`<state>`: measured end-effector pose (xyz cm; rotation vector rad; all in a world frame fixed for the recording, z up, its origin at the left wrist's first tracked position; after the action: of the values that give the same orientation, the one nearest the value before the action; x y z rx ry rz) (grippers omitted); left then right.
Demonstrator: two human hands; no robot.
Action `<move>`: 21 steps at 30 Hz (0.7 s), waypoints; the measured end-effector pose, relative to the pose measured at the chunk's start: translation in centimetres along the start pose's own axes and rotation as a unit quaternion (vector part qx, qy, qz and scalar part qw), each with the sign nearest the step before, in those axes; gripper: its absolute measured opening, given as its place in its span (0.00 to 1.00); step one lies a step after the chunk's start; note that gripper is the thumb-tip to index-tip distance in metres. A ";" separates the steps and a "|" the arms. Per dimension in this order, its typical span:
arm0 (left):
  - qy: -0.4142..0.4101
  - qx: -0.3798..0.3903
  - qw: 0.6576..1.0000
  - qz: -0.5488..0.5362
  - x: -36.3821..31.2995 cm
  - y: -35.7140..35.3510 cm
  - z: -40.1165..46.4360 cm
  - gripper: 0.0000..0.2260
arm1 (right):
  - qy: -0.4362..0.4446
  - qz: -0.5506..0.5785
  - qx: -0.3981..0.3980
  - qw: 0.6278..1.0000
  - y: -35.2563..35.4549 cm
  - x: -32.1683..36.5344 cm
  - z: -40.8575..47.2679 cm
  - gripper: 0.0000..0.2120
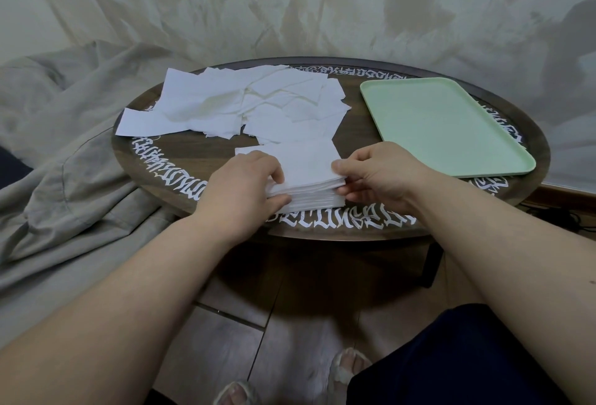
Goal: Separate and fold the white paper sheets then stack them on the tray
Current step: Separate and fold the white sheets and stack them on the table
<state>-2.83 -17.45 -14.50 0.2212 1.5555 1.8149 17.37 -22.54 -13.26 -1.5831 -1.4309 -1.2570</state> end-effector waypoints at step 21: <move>0.091 0.042 0.993 -0.060 2.3 1.7 -0.2 0.12 | -0.016 0.046 -0.002 0.999 -0.1 0.3 -0.1 0.12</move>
<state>-5.29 -16.24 -13.74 0.0006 1.7345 1.7163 17.21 -22.57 -12.98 -1.6596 -1.3602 -1.1881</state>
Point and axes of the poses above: each hand's wrist, its own z-axis towards the middle knuckle, its own y-axis out of the back of the hand, x = y × z, the point moved 1 cm from there along z, towards the middle knuckle, and after that the axes turned 1 degree about x, right-handed, at the moved point
